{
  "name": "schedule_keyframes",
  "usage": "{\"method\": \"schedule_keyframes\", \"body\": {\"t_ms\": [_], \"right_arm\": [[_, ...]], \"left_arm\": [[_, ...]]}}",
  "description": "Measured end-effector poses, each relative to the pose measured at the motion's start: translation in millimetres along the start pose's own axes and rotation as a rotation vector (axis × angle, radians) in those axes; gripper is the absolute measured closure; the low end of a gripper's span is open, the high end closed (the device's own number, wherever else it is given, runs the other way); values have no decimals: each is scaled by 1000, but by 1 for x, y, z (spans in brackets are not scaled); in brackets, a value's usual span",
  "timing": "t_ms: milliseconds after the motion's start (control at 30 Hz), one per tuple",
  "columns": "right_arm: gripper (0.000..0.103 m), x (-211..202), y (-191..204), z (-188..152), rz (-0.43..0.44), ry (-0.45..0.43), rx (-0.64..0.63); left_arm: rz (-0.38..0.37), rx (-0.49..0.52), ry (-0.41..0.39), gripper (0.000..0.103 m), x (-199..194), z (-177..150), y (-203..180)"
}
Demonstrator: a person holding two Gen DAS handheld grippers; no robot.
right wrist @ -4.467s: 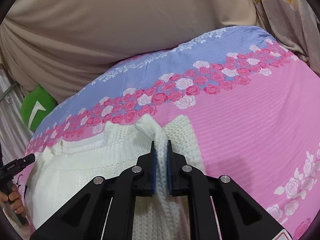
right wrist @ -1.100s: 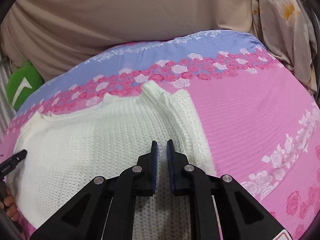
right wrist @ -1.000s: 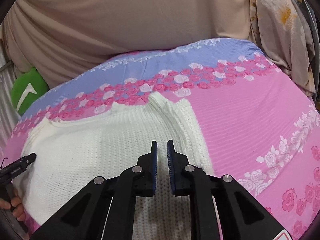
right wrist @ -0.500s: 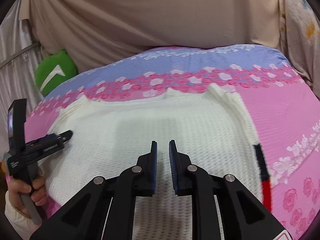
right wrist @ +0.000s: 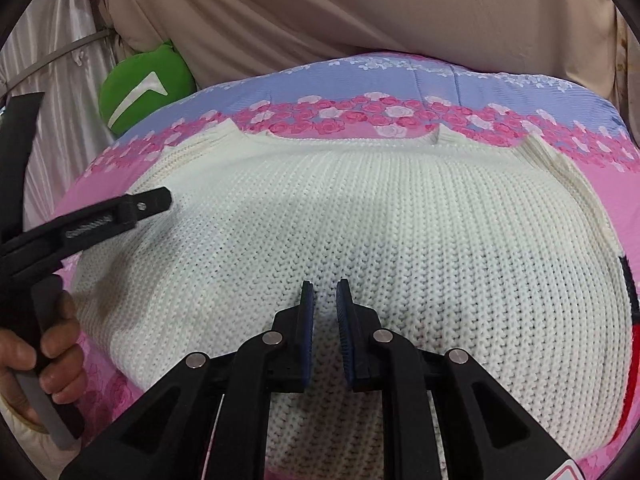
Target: Fold small clothes
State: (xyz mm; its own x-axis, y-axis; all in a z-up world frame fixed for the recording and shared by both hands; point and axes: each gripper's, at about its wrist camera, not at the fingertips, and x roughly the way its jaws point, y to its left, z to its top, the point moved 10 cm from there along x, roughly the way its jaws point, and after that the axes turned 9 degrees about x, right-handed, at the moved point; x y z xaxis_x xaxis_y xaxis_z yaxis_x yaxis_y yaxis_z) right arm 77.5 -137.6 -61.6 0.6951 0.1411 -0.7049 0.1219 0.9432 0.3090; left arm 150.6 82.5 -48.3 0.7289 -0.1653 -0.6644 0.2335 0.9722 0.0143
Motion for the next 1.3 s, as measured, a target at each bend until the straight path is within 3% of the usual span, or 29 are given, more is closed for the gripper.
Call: {"method": "schedule_keyframes", "body": {"t_ms": [133, 300, 567, 867, 1033, 1300], "right_arm": [[88, 0, 2, -2, -32, -9, -14], [88, 0, 2, -2, -46, -16, -24], [88, 2, 3, -2, -55, -23, -33], [88, 2, 2, -1, -46, -25, -35], [88, 1, 2, -1, -38, -24, -34], [88, 0, 2, 0, -20, -21, -27]], "left_arm": [[51, -48, -20, 29, -20, -2, 31], [32, -135, 73, 28, -8, -30, 59], [-64, -166, 144, 18, 7, -57, 38], [-67, -173, 133, 17, 19, -47, 29], [-69, -157, 136, 28, 20, -42, 19], [-76, -108, 120, 67, 14, -33, 4]]}}
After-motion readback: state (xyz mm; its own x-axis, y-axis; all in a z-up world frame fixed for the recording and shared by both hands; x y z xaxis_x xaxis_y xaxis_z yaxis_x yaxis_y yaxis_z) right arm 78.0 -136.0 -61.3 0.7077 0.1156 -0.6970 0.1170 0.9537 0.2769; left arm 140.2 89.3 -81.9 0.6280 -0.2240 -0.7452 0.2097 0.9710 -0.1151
